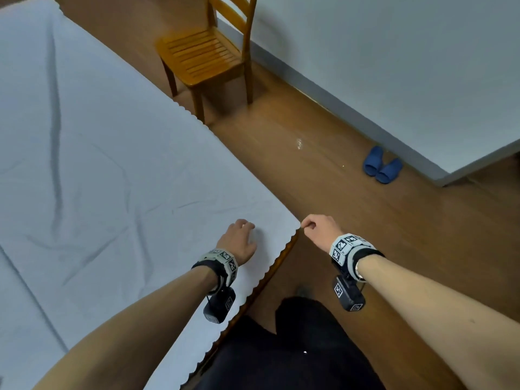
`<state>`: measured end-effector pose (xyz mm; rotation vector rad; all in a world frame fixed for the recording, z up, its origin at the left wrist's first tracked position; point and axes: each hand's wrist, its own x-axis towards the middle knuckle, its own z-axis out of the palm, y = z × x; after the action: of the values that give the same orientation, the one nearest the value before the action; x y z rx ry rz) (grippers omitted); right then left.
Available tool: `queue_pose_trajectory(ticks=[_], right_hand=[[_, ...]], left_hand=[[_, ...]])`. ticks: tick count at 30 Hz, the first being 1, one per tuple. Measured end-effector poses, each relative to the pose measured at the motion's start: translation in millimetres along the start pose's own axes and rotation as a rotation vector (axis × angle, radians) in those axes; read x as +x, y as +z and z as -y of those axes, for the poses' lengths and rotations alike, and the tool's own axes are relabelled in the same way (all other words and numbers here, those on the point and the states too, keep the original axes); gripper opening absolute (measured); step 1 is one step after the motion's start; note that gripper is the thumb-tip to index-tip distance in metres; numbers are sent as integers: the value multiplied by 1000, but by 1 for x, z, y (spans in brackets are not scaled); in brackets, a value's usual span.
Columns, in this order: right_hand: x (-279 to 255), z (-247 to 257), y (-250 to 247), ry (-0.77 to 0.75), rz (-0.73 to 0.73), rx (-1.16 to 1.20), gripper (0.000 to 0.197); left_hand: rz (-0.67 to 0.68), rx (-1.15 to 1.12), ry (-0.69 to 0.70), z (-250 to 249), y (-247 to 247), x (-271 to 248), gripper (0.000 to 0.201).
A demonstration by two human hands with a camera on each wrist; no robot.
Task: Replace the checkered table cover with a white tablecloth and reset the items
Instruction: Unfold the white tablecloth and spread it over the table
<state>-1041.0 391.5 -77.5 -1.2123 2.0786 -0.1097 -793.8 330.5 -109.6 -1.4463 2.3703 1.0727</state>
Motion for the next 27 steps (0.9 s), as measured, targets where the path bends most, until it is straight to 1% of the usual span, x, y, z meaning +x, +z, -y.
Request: queue_pose_trajectory(ticks=[3, 4, 6, 7, 8, 11, 13, 16, 19, 21, 24, 27], right_hand=[[50, 7, -3, -82, 91, -51, 16], [68, 11, -4, -128, 119, -87, 22], [99, 17, -3, -217, 172, -121, 40], [113, 21, -3, -252, 212, -122, 45], [124, 26, -3, -283, 261, -130, 46], [142, 33, -2, -349, 383, -252, 31], [149, 30, -2, -392, 418, -314, 30], [153, 18, -4, -456, 430, -330, 33], [150, 6, -11, -536, 438, -329, 30], [148, -1, -17, -572, 430, -328, 29], [149, -11, -21, -602, 393, -312, 29], [152, -17, -21, -612, 378, -296, 24]], left_hand=[[-67, 21, -47, 2, 8, 11, 51], [-90, 32, -60, -1, 12, 12, 52], [-120, 47, -107, -9, 20, 9, 56], [-137, 36, -143, -14, 25, 7, 58], [-151, 9, -188, -20, 31, 4, 61], [-171, -51, -311, -43, 55, -7, 74], [-203, -98, -384, -62, 75, -11, 79], [-236, -152, -511, -94, 98, -10, 76], [-251, -142, -589, -117, 114, -9, 82], [-258, -114, -607, -125, 120, -7, 85], [-274, -112, -606, -129, 122, -2, 83], [-317, -199, -586, -134, 119, -2, 76]])
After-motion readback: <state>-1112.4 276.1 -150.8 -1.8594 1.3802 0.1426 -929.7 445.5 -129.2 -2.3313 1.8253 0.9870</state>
